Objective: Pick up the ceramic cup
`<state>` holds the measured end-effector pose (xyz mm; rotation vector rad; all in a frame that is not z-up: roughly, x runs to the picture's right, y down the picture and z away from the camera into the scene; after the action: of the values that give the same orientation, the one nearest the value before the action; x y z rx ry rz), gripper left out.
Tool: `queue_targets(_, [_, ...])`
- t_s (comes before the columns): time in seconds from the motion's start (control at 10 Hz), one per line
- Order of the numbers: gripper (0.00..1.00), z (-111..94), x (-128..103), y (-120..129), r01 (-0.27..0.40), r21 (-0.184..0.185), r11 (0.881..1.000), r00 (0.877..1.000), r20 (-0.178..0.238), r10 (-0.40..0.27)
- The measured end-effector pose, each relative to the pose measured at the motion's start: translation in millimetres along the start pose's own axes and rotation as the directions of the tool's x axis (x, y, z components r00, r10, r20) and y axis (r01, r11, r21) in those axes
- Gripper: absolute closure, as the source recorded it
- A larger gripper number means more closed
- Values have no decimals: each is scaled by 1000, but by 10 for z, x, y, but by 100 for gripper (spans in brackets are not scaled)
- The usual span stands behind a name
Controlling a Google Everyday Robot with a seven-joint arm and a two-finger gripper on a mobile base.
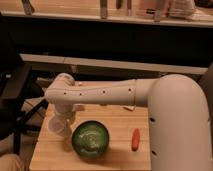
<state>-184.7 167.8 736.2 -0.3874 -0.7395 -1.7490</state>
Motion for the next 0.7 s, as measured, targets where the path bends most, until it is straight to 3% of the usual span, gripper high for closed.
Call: queue_targets(0.7, [97, -50, -5, 33, 13, -11, 1000, 1000, 3, -13])
